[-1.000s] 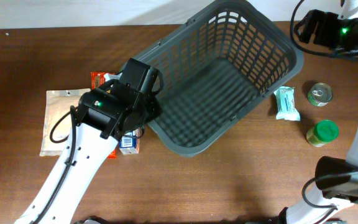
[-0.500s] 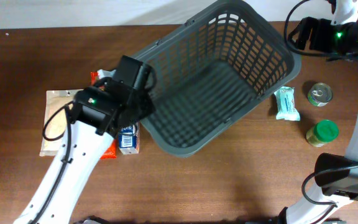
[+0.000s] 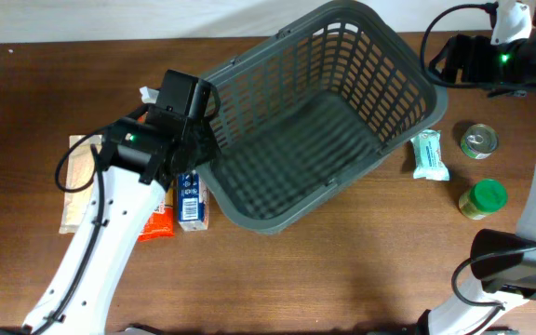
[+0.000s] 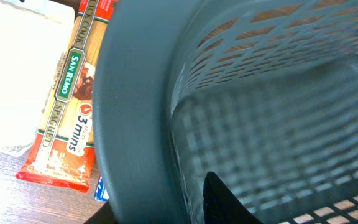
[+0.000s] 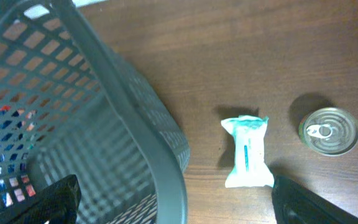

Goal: Pack container

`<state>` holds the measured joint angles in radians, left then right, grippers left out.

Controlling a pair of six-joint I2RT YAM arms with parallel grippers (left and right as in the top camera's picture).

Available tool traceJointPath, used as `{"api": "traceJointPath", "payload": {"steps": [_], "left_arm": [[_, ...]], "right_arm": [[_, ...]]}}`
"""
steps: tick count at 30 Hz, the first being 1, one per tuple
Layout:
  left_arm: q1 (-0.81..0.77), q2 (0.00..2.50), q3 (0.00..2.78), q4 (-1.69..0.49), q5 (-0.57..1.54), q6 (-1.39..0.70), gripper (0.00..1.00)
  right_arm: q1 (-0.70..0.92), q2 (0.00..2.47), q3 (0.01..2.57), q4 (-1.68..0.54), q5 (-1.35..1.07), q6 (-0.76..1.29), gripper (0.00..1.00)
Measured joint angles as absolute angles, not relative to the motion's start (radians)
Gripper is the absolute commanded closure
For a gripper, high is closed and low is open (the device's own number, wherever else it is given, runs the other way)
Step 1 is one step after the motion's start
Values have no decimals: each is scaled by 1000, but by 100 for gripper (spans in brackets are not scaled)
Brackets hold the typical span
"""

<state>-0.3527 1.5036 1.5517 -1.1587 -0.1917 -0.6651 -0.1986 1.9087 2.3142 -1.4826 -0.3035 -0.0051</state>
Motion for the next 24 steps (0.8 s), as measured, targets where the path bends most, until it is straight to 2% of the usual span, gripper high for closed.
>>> {"api": "traceJointPath", "payload": {"steps": [2,7,11,13,18,20,23,24], "left_arm": [[-352,1517,1556,-1158,-191,-662,75],[-351,1538,1559,-1155,-187,-655,75],[-351,1538,1560,-1155,-187,-654,75],[-351,1538,1560,-1155,-187,-654,75],[-351,1539,1560,-1146,-187,-649,75],[-348,1541,1560,-1136,-184,-644,75],[-342,1542,1560,-1133,-177,-642,75],[-339,1542,1560,-1132,-173,-639,75]], "right_arm": [[-192,1909,2297,-1486,-303,-18,14],[-165,1909,2233,-1469,-302,-51,15],[-154,1911,2183,-1453,-295,-65,24],[-154,1911,2159,-1447,-291,-64,25],[-154,1918,2135,-1436,-284,-67,36],[-154,1918,2135,-1435,-284,-75,47],[-154,1918,2135,-1436,-284,-71,50],[-154,1918,2135,-1435,-284,-73,57]]}}
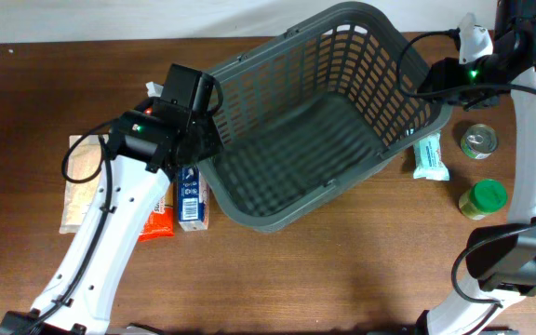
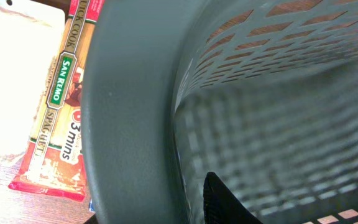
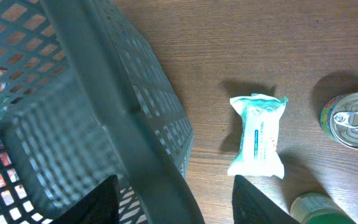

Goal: Pack container

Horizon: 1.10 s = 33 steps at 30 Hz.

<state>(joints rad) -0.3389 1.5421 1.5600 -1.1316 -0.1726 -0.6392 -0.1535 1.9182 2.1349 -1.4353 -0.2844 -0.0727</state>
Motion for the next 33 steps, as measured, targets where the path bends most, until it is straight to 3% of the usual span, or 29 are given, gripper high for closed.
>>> {"api": "traceJointPath", "payload": {"steps": [1,3,11,33], "left_arm": [[-337,1542,1560,-1131,-171,-638,75],[-334,1542,1560,-1130,-166,-635,75],[-315,1546,1561,-1108,-155,-598,75],[-256,1741,1781,-1134,-173,-444,75]], "right_arm": [[-154,1918,2135,-1436,-284,-78,64],[-154,1918,2135,-1436,-283,-75,64],[-154,1918,2135,-1455,-285,-82,82],[-155,1912,2138,-1562,-328,-22,89]]}}
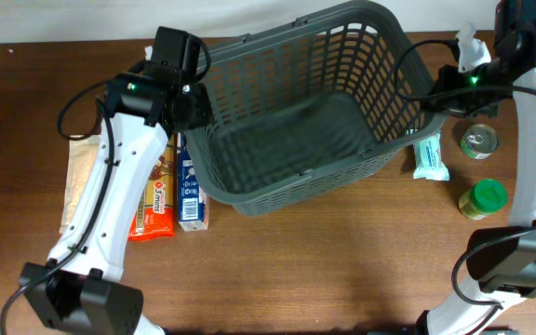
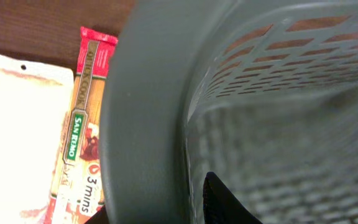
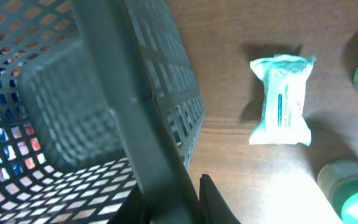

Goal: Pack container

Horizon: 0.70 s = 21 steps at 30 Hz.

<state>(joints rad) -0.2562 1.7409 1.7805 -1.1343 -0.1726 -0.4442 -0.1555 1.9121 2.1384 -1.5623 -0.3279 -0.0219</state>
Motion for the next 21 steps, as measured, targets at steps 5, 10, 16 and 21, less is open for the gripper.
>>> {"api": "traceJointPath", "payload": {"steps": [5,10,16,21], "left_arm": [[-241,1751,1794,-1134,-172,-431,75],[-216,1752,1797,-1129,-157,-414,75],[-209,1753,1797,-1116,-153,-389,75],[-208,1753,1797,-1099,-154,-384,77]], "right_arm": [[-155,1906,2141,-1601,-337,-2,88],[-155,1890,2141,-1636,-342,15,88],[-150,1872,2135,-1657,-342,40,88],[-150,1867,2135,-1677,-342,48,88]]}}
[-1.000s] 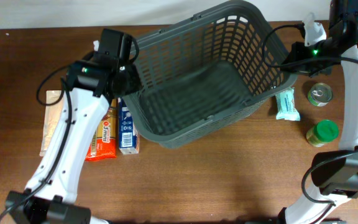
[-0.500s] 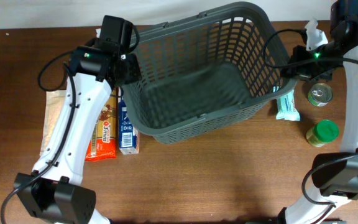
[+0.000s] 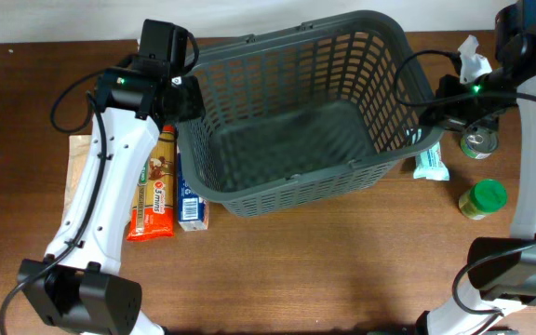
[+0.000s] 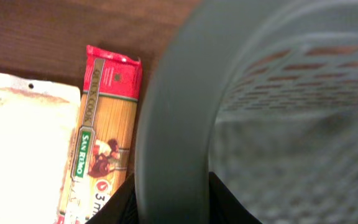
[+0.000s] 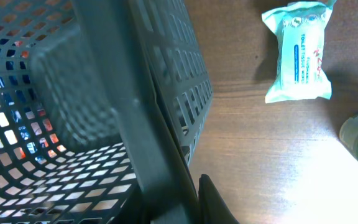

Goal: Pack container

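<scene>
A large grey mesh basket [image 3: 296, 177] stands in the middle of the table, empty, held between both arms. My left gripper [image 3: 177, 93] is shut on its left rim [image 4: 173, 124], one dark finger [image 4: 120, 208] on each side of the rim. My right gripper [image 3: 431, 116] is shut on the right rim [image 5: 135, 124], its outer finger [image 5: 213, 199] against the basket wall. A red spaghetti pack [image 3: 154, 186], a blue box [image 3: 190, 200] and a pale flat packet [image 3: 77, 177] lie left of the basket. A wipes packet [image 3: 431, 163], a tin can [image 3: 479, 141] and a green-lidded jar [image 3: 484, 197] lie to its right.
A white crumpled piece [image 3: 473, 56] sits at the back right by my right arm. The spaghetti pack [image 4: 104, 143] and pale packet [image 4: 23, 149] lie close against the basket's left wall. The wipes packet [image 5: 297, 53] lies just beyond the right wall.
The basket has turned a little further and now sits nearly square to the table edge. Both grippers moved with it, still shut on its rims.
First the basket sat skewed, my left gripper on its left rim and my right gripper open at the far right. Then the right gripper straddled the right rim, then was shut on it. With both holding, the basket has turned toward square.
</scene>
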`<state>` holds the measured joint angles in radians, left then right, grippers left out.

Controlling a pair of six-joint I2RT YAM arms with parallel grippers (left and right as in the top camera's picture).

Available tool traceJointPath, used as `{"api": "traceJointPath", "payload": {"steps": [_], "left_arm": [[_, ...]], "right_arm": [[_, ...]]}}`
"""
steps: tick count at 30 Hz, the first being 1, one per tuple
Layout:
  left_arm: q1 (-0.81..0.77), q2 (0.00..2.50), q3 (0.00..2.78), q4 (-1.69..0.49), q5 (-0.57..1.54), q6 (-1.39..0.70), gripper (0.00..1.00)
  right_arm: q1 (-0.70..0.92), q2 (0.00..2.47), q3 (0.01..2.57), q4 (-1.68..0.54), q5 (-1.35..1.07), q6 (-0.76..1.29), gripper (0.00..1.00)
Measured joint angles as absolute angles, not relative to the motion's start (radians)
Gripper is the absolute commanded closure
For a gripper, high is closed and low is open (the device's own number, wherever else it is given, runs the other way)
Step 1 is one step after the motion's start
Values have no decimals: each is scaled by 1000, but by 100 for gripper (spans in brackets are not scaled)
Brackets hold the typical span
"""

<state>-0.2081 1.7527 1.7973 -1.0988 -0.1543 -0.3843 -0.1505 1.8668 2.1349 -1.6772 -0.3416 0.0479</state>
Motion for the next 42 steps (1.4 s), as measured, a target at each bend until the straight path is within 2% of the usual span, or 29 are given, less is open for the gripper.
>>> {"api": "traceJointPath", "payload": {"steps": [14,33,34,36,37,42], "left_arm": [[-199,1891,1976,-1167,-162,-328,76],[-200,1956,2063,-1169,-157,-278,76],[-200,1956,2063,-1167,-157,-276,74],[-200,1959,2069,-1165,-157,-266,54],[-200,1964,2077,-1164,-159,-263,51],[-199,1989,2167,-1235,-163,-260,50]], "right_arm": [[-150,1863,2135,-1681,-338,50,87],[-150,1861,2135,-1683,-331,74,87],[-150,1861,2135,-1684,-331,75,87],[-150,1861,2135,-1682,-331,74,80],[-150,1861,2135,-1677,-324,69,79],[-149,1860,2134,-1613,-295,47,73]]}}
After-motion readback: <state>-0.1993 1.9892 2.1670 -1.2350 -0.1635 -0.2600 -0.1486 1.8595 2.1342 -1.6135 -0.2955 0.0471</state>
